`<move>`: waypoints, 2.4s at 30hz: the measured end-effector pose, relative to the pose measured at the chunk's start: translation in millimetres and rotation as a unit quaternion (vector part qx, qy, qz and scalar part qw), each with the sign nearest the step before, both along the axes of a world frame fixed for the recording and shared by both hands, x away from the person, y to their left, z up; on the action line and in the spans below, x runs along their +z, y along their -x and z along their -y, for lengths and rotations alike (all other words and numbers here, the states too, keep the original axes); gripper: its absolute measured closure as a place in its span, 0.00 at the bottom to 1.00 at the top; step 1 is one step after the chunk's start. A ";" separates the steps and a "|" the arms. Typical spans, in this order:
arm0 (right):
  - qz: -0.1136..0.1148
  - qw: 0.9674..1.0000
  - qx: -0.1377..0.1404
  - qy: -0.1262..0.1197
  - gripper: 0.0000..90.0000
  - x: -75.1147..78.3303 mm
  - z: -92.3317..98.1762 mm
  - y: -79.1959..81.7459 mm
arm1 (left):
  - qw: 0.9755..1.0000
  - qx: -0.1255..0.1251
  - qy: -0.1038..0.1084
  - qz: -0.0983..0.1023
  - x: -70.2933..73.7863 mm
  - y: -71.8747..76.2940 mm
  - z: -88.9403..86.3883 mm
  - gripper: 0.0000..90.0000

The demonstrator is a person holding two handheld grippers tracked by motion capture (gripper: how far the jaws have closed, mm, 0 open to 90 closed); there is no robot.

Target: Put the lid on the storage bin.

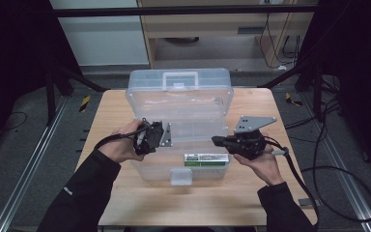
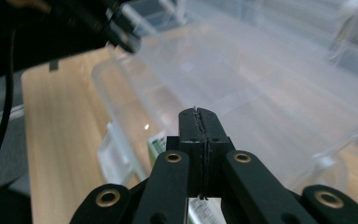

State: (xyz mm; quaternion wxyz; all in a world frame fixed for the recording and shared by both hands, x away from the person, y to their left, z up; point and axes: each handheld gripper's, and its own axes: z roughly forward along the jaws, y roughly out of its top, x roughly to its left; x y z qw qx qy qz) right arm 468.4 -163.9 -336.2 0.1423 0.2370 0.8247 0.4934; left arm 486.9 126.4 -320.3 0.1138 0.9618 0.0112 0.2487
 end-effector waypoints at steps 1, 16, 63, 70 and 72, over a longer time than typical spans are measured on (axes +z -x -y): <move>0.005 1.000 -0.009 -0.009 1.00 2.2 1.5 -1.6 | 1.000 0.000 0.000 0.000 0.0 0.0 0.1 0.93; 0.013 0.989 -0.144 -0.035 1.00 7.5 16.1 -43.4 | 1.000 0.000 -0.005 -0.007 -1.3 1.3 0.8 0.93; 0.012 0.984 -0.172 -0.034 1.00 6.1 28.8 -52.2 | 1.000 -0.003 0.008 -0.015 -6.9 6.4 -0.6 0.83; 0.012 0.984 -0.172 -0.034 1.00 6.1 28.3 -50.9 | 0.997 0.008 0.079 -0.022 2.5 12.1 -8.2 0.74; 0.013 0.985 -0.171 -0.034 1.00 6.0 28.1 -50.8 | 0.995 0.018 0.093 -0.017 5.2 13.2 -11.0 0.73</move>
